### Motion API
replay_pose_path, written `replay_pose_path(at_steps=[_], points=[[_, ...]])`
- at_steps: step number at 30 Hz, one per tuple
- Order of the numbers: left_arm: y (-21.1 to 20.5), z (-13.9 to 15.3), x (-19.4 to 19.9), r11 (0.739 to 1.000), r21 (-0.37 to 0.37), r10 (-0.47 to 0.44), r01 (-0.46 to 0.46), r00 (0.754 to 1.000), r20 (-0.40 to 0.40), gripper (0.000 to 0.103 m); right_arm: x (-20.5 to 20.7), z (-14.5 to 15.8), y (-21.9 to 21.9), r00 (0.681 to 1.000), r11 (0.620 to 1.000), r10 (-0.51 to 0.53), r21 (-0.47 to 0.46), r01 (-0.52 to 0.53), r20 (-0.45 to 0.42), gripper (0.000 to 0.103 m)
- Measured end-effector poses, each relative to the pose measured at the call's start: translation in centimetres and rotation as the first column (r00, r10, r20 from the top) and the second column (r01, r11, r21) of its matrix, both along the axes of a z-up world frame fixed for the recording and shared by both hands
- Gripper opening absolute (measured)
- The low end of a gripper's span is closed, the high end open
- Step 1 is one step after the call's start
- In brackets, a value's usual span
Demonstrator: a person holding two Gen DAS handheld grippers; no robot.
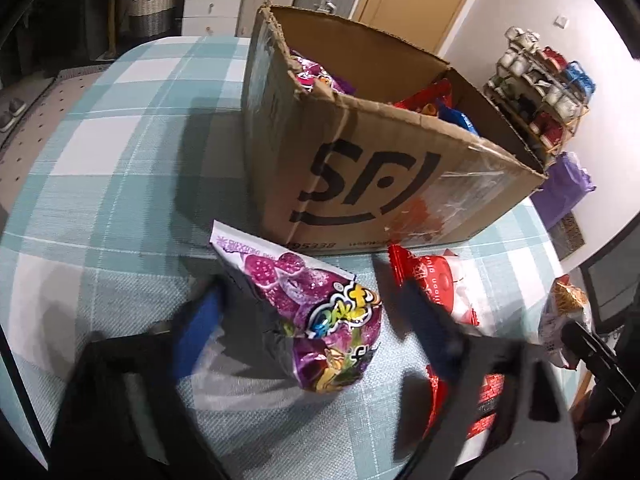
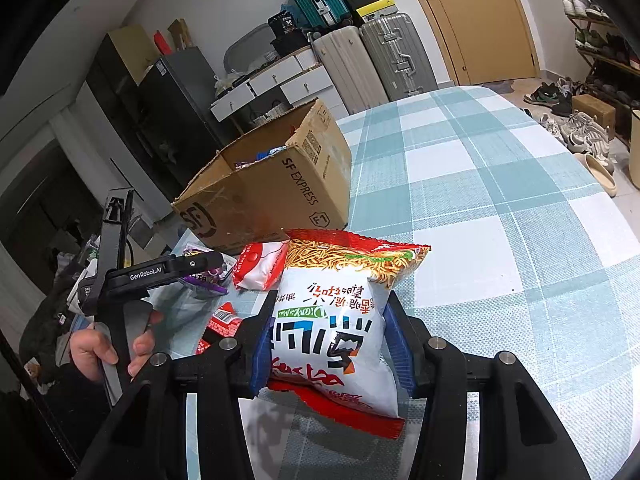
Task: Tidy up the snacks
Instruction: 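Grasp the purple candy bag with the left gripper while the right holds the noodle bag, then carry the purple candy bag and noodle bag over the box with both tools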
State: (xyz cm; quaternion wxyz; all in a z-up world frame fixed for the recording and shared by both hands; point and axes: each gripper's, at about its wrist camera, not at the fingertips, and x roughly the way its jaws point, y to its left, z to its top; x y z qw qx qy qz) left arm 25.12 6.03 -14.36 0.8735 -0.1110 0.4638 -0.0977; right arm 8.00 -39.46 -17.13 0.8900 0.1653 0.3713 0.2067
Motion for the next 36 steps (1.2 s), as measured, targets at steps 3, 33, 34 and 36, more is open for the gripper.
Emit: replay_pose_path(at_steps=[3,33,34,36], points=[[0.5,-0.2,-0.1,1.000,-0.016,-0.009,0.010,1.000,0.018,0.056,-0.1,0.1,0.1,1.000,1.000,0.000,0.000,0.000,0.001,0.050],[0.4,3.9,-5.2,0.994,0.070,-0.089,0.082,0.991,0.100,0.050,-1.3,2.6,2.0,0.996,0.999,0.046,-0.025,-0.044,0.077,0.050],[0.3,4.3,-5.5,0.994,0.066,-0.093,0.087,0.990,0.105,0.050,-1.3,2.7,2.1,0.996,0.999,0.049,-0.024,-0.047,0.080,0.050],[0.1,5.0,-6.0,0.994,0.067,-0.098,0.091,0.988,0.117,0.050,-1.3,3.0,2.3,0.995,0.998,0.054,-0.024,-0.052,0.086,0.050]])
